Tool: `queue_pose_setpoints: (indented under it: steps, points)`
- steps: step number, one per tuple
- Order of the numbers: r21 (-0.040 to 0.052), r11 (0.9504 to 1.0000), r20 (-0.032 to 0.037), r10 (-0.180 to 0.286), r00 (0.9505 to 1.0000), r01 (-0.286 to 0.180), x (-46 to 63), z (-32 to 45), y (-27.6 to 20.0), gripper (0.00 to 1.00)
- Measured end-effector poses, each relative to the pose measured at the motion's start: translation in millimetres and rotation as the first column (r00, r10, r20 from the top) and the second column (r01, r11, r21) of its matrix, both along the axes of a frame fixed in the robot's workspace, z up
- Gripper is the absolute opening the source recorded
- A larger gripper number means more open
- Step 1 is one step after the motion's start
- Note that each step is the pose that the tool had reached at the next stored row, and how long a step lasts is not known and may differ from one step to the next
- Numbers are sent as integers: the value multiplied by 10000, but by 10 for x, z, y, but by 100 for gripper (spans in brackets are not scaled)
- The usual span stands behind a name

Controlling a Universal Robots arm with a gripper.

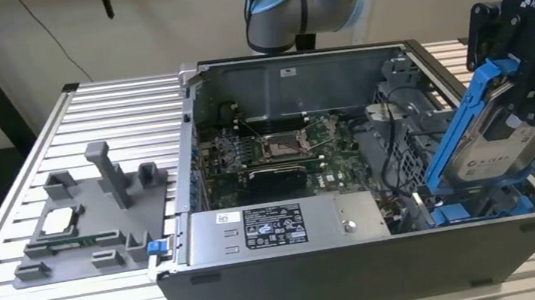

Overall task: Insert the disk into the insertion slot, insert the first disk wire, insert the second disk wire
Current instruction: 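Insert the disk into the insertion slot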

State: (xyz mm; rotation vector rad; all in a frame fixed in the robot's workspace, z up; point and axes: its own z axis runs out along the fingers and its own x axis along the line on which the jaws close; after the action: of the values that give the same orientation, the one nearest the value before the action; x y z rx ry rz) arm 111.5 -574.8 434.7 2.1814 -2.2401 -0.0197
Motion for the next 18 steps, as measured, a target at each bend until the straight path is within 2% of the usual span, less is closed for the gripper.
queue_pose_setpoints:
  steps: [6,18]
  points:
    - [-1,10000,-14,-98,10000,98,6,-70,-2,0]
    - [1,9999,-14,-130,9999,130,6,-106,-2,0]
